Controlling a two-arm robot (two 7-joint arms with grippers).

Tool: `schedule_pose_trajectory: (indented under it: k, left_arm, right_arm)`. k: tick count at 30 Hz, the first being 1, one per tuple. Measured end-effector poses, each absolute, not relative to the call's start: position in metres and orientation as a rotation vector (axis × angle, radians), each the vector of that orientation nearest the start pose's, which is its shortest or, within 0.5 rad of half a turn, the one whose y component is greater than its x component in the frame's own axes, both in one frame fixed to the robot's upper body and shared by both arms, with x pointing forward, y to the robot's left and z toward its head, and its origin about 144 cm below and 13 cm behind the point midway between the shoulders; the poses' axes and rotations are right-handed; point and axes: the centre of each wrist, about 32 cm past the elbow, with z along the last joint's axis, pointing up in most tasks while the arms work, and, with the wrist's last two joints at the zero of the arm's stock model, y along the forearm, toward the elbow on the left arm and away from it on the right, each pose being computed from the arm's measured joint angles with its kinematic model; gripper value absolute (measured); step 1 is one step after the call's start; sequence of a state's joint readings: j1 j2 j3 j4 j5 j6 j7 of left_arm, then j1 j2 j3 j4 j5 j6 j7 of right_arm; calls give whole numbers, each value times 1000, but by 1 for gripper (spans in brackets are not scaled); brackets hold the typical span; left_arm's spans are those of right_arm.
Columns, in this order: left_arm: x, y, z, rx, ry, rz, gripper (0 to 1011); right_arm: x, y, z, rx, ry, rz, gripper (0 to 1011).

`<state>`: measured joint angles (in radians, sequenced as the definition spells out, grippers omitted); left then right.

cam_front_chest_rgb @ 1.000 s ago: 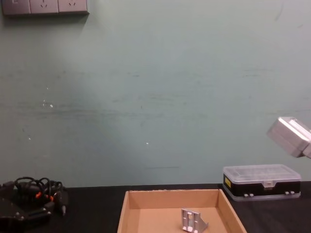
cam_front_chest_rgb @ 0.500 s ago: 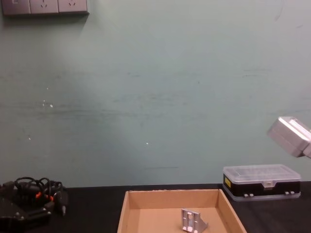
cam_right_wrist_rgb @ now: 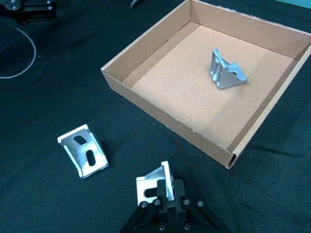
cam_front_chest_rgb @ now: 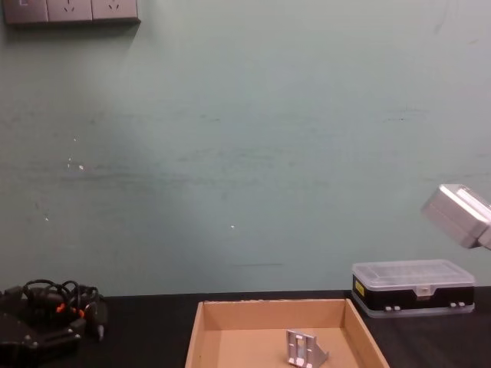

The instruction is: Use one hand to pick up the angle iron from the table and place it into the box.

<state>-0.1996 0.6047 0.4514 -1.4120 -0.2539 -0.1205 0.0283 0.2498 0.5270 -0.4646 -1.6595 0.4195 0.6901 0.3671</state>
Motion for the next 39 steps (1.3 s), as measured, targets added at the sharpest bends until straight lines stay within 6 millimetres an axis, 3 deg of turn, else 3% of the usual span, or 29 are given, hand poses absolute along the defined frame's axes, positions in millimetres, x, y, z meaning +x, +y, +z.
schedule_pose_trajectory:
  k: [13, 23, 32, 39]
  left_arm:
    - [489, 310, 1140, 304, -285, 1248, 1011]
    - [489, 310, 1140, 304, -285, 1248, 1011]
    - [489, 310, 1140, 304, -285, 1248, 1011]
    - [489, 310, 1140, 304, -285, 1248, 1011]
  right_arm:
    - [488, -238, 1210, -549, 301, -791, 87]
    - [487, -233, 1234, -437, 233, -775, 87]
    - [518, -220, 1245, -387, 184, -805, 87]
    - [548, -209, 1240, -398, 180, -815, 87]
